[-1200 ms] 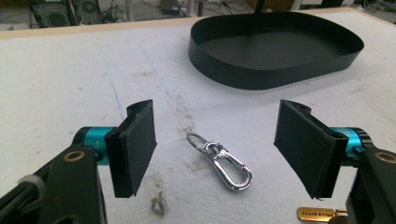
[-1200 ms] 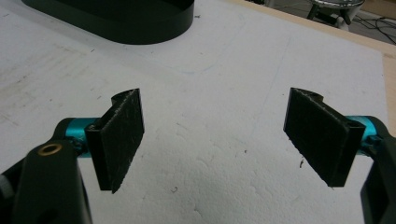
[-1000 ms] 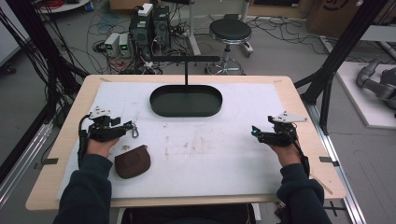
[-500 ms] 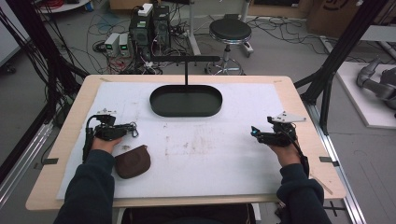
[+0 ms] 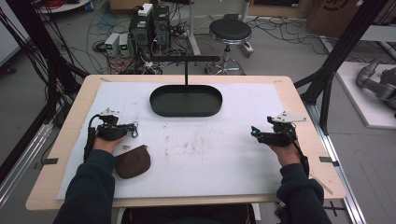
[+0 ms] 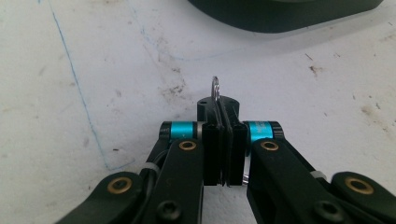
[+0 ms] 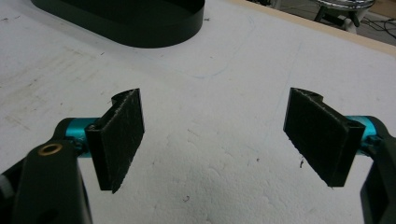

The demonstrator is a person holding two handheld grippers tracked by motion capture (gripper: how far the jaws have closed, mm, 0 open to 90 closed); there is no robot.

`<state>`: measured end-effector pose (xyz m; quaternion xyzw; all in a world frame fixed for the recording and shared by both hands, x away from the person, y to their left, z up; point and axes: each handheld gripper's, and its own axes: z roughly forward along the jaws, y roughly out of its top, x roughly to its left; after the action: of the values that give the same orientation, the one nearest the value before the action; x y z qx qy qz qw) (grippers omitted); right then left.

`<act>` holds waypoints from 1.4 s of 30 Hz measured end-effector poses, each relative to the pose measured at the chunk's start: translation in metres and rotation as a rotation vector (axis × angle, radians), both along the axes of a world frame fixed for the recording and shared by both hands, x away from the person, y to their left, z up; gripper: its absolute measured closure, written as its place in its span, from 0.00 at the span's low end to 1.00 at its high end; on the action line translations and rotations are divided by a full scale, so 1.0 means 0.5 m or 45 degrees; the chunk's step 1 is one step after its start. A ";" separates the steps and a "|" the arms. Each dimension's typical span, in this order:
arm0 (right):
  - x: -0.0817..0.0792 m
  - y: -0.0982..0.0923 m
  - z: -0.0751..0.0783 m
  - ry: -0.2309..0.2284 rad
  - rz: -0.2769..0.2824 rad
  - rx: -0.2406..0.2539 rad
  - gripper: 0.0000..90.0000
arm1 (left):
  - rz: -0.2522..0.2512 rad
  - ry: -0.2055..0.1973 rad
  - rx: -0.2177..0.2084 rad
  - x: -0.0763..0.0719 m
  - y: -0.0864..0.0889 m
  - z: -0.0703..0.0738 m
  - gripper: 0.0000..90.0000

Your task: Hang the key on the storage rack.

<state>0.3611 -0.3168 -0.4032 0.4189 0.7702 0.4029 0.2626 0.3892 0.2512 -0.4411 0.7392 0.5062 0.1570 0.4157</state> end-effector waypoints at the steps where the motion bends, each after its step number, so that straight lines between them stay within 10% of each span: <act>1: 0.000 -0.001 0.000 -0.001 -0.002 0.000 0.23 | -0.005 -0.017 -0.002 -0.001 0.000 0.003 0.98; 6: 0.001 -0.001 0.000 0.000 -0.003 0.008 0.23 | -0.031 -0.108 -0.027 -0.001 -0.004 0.036 1.00; 11: 0.000 -0.001 0.000 -0.001 0.002 0.002 0.23 | -0.026 -0.073 0.020 0.013 -0.011 0.044 1.00; 13: -0.001 -0.002 0.001 0.003 0.000 0.007 0.23 | 0.028 0.009 -0.031 0.023 -0.003 0.031 0.83; 19: -0.002 -0.008 -0.001 0.008 -0.004 0.002 0.23 | -0.007 -0.061 -0.066 0.009 0.003 0.042 0.80; 24: -0.004 -0.007 0.000 0.007 -0.003 0.004 0.23 | -0.086 0.015 0.033 0.011 -0.009 0.028 0.78; 27: -0.005 -0.006 0.000 0.003 0.000 -0.001 0.23 | -0.075 0.033 0.148 0.014 -0.023 0.021 0.96; 42: -0.004 -0.006 0.001 0.005 -0.002 -0.001 0.23 | -0.097 0.010 0.180 0.018 -0.029 0.019 0.98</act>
<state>0.3590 -0.3199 -0.4027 0.4202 0.7705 0.4015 0.2617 0.3981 0.2366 -0.4314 0.7860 0.4669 0.1736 0.3661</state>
